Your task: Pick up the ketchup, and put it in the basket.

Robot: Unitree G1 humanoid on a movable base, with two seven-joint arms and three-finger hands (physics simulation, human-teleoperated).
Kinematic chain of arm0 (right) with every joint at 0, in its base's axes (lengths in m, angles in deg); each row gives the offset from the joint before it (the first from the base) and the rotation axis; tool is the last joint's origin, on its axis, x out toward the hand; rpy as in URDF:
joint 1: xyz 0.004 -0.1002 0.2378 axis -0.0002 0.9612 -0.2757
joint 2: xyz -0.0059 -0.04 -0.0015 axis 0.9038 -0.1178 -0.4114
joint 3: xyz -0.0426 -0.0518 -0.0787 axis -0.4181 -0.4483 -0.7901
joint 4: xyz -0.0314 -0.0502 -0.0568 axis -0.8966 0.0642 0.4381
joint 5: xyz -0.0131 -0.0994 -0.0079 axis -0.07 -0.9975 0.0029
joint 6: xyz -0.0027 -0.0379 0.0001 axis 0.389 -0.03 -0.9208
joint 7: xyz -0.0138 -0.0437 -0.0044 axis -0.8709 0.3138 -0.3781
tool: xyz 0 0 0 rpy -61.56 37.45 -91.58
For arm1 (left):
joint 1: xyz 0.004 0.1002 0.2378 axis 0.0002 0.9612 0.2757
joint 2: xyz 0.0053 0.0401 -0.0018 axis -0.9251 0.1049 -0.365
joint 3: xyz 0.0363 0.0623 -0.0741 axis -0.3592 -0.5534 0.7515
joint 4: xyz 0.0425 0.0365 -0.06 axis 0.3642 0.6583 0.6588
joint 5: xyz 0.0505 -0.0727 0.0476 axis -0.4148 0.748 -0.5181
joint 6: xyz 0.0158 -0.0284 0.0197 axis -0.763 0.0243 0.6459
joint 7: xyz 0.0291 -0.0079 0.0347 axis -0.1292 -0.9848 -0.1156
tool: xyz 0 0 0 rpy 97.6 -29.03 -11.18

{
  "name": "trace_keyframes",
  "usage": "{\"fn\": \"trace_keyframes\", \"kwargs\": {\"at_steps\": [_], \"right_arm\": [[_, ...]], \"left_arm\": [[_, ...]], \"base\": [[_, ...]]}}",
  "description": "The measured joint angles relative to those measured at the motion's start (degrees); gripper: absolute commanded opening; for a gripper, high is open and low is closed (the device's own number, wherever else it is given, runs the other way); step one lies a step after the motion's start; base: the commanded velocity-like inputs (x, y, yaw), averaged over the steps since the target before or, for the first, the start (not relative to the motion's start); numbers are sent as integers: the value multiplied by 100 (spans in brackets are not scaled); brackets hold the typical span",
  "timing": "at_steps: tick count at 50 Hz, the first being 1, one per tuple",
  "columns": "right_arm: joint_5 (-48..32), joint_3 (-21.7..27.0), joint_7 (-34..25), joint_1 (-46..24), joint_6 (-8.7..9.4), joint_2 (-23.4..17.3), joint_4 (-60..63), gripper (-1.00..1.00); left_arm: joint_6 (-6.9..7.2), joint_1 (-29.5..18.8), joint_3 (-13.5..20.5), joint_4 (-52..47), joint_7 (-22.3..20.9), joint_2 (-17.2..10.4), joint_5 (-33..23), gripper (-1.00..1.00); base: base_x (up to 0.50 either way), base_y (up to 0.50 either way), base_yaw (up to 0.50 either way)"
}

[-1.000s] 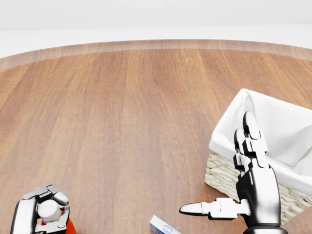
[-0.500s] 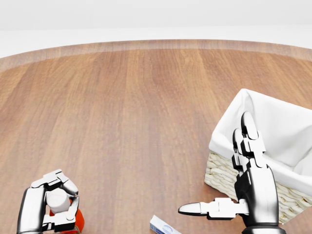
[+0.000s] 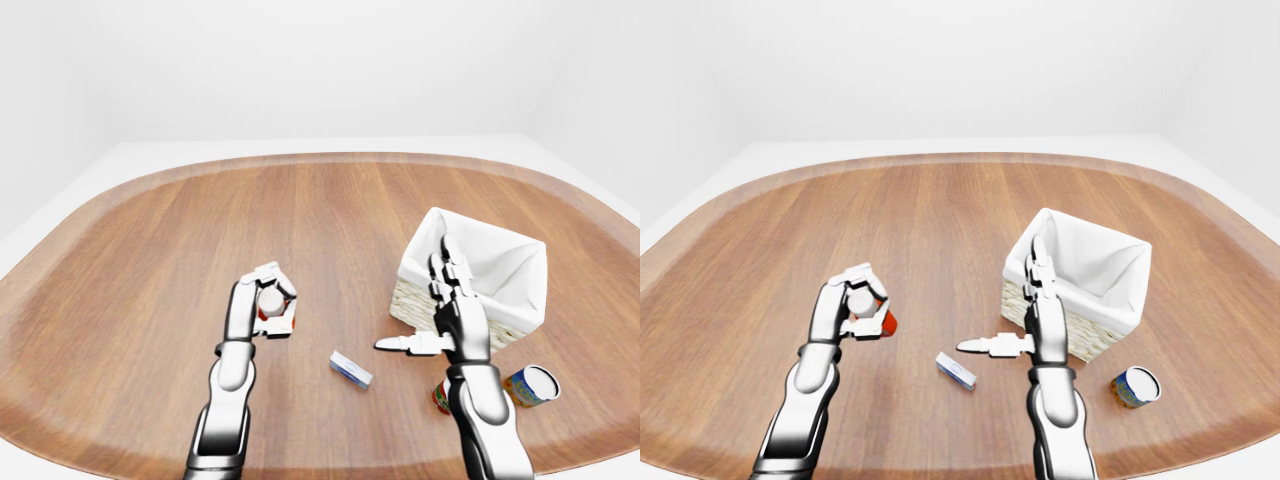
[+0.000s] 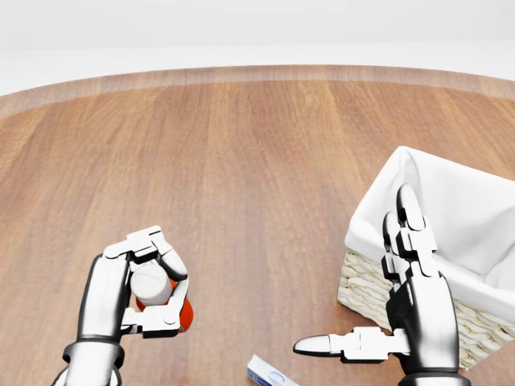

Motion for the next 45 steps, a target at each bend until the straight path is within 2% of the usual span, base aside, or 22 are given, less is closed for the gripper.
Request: {"fn": "trace_keyframes", "kwargs": {"at_steps": [9,27,45], "right_arm": [[7,-1,-10,10,0,0,13,100],[0,-32,-11,16,-16,-1,7,100],[-58,-96,32,40,-42,-4,14,100]], "left_arm": [[401,-159,-275,-422,-112,102,-12,-93],[401,-245,-813,-1235,-201,280,-139,-93],[401,-351,-1339,-1407,-197,482,-71,-92]], "base": [[0,0,0],[0,0,0],[0,0,0]]}}
